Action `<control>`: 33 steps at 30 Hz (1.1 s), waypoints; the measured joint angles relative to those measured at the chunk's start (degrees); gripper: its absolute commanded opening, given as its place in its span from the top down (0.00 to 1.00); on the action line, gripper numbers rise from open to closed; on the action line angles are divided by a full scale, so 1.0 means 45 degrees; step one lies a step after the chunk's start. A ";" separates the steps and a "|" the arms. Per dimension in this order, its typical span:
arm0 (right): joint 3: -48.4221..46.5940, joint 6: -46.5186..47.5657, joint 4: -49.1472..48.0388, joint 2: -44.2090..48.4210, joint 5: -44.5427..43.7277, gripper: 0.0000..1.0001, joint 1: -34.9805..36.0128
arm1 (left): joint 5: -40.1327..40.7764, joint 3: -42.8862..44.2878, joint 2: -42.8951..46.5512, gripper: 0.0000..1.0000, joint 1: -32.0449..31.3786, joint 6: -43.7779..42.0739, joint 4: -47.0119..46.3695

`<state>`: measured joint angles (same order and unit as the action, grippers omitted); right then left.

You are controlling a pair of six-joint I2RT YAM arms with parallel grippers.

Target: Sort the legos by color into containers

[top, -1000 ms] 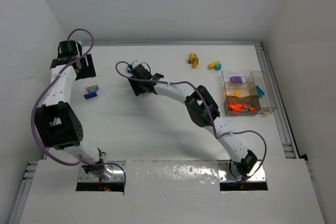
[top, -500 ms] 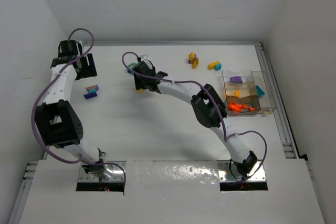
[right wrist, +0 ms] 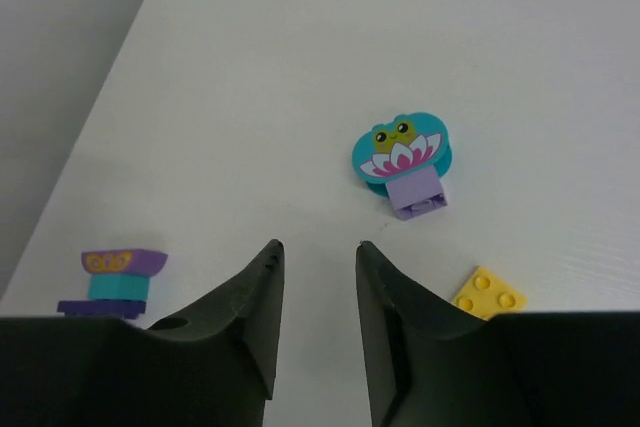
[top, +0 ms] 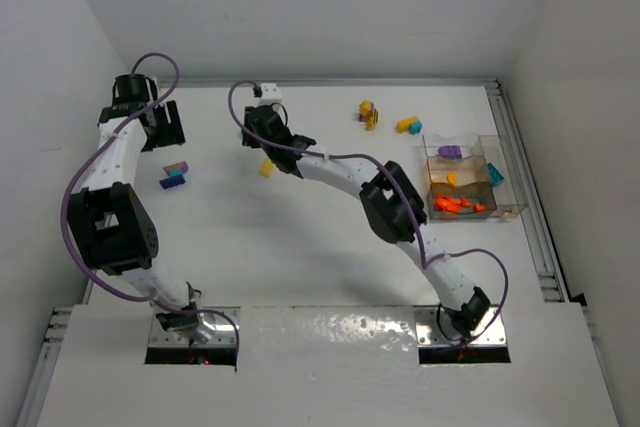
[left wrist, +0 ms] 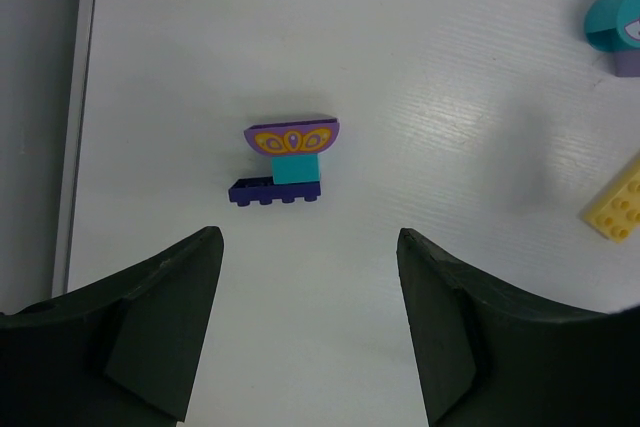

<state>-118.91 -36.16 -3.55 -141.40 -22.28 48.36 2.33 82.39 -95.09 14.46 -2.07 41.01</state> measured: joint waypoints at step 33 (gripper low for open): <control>0.1923 0.2059 0.1481 0.0816 0.2055 0.37 -0.0058 | 0.0053 -0.0486 0.0219 0.32 0.0000 -0.0005 0.0029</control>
<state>-110.26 -26.89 3.11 -137.73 -13.04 48.10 2.57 80.20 -94.11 14.46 -2.09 41.15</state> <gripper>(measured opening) 0.468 0.683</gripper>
